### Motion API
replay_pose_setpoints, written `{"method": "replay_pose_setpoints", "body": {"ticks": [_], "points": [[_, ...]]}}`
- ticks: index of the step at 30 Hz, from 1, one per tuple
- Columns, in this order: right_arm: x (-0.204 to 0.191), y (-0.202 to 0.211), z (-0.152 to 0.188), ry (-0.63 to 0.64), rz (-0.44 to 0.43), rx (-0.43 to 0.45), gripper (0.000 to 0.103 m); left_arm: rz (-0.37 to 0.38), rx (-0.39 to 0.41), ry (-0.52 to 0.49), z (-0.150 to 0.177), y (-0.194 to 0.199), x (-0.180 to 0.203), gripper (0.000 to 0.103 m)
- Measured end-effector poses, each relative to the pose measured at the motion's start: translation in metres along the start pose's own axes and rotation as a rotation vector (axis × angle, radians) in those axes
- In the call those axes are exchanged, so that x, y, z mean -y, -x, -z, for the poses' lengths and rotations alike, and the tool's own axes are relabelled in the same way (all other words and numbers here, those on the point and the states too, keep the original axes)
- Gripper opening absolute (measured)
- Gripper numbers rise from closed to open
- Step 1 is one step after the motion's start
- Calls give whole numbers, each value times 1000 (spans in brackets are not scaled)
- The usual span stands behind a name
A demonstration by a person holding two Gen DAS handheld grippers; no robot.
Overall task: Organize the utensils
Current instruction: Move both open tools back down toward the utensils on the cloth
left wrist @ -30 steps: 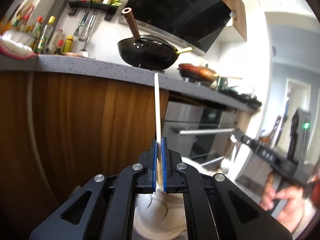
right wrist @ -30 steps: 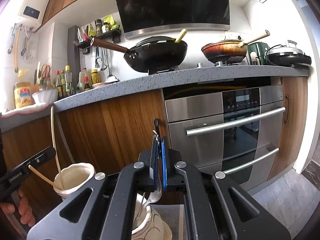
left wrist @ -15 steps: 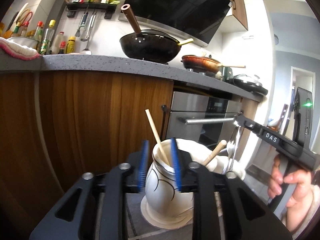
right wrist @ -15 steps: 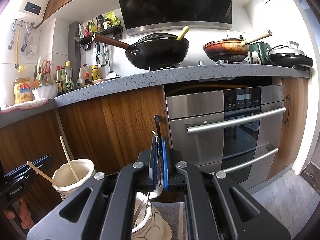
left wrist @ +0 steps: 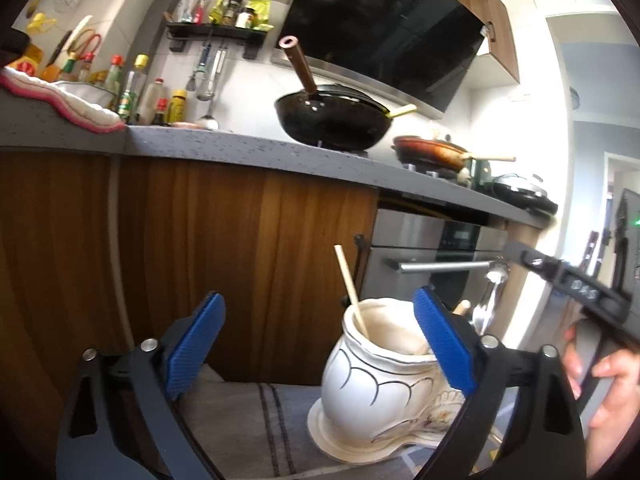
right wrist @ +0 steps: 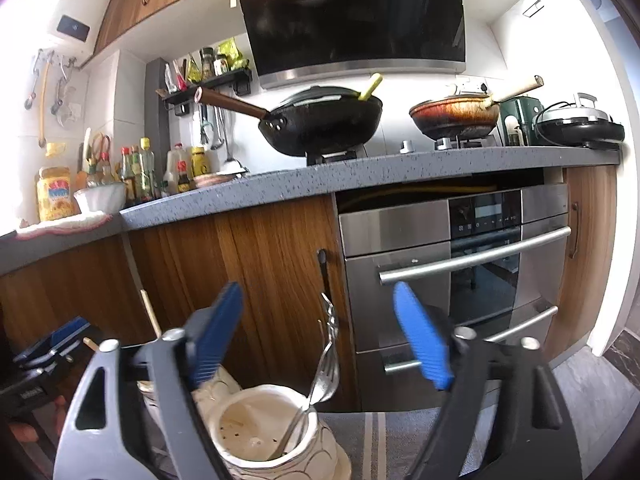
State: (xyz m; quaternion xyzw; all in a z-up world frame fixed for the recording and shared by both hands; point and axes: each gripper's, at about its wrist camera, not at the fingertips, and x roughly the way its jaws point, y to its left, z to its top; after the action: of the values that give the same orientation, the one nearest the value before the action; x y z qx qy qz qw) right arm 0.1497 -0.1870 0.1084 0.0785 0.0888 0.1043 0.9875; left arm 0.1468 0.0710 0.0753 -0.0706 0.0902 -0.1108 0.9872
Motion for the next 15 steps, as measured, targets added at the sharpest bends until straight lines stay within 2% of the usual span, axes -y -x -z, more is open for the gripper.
{"method": "replay_pose_setpoints", "body": {"ticks": [2, 3, 15], "points": [[0, 6, -5, -8, -1, 13, 96, 1, -3, 11, 0, 3, -1, 96], [1, 11, -8, -13, -2, 20, 98, -1, -5, 17, 0, 6, -1, 96], [13, 57, -14, -70, 19, -14, 98, -15, -24, -30, 5, 58, 26, 98]]}}
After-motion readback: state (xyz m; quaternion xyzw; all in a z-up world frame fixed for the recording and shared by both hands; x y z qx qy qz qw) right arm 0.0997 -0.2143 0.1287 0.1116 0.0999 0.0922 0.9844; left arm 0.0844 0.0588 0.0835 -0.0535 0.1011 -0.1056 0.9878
